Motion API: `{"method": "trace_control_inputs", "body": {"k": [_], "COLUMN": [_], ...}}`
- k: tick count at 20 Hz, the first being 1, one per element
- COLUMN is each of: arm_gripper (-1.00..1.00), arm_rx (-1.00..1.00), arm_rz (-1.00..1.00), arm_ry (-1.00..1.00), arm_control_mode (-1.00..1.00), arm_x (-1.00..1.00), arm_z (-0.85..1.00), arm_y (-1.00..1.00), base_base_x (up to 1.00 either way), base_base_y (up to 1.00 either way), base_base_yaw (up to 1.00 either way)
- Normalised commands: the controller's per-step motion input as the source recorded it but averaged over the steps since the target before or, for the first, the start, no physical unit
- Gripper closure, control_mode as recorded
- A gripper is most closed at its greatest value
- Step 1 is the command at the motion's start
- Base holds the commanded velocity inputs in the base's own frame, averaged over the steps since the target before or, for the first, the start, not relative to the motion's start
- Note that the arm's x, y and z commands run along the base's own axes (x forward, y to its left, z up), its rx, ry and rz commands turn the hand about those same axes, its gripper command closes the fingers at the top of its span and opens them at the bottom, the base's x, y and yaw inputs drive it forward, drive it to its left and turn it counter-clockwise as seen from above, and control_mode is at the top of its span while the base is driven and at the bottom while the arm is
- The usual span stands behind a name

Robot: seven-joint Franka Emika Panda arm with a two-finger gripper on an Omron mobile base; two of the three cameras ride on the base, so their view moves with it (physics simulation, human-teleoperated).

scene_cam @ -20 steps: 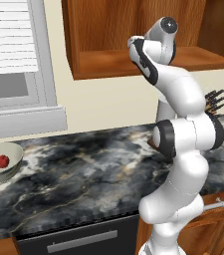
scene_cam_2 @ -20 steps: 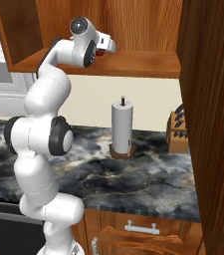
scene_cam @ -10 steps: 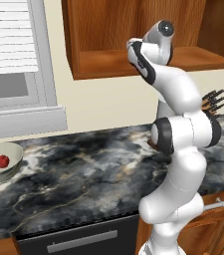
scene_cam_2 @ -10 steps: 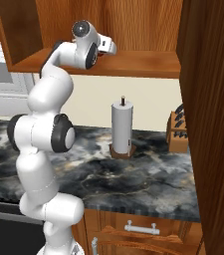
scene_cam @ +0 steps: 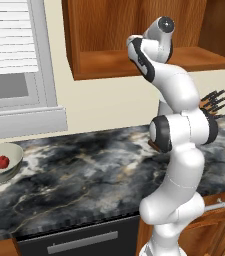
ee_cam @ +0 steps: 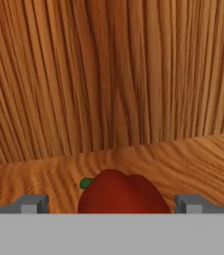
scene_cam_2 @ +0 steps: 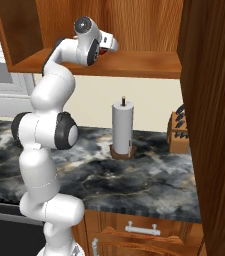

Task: Pick the bell peppers from the cabinet and place them in one bowl. Pick the corn from the sink and place it in the other bowl.

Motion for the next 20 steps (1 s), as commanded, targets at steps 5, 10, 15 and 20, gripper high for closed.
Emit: {"method": "trace_control_inputs", "body": {"k": [5, 10, 15, 20], "arm_gripper": [-1.0, -1.0, -1.0, -1.0], "arm_rx": [0.0, 0.0, 0.0, 0.0], "arm_rz": [0.0, 0.0, 0.0, 0.0], "arm_ry": [0.0, 0.0, 0.0, 0.0], "arm_control_mode": [-1.0, -1.0, -1.0, -1.0], "arm_x": [0.0, 0.0, 0.0, 0.0], "arm_z": [0.0, -0.23, -0.08, 0.0], "arm_y": [0.0, 0.0, 0.0, 0.0], "base_base_x": [0.0, 0.0, 0.0, 0.0], "base_base_y": [0.0, 0.0, 0.0, 0.0], "base_base_yaw": [0.0, 0.0, 0.0, 0.0]}}
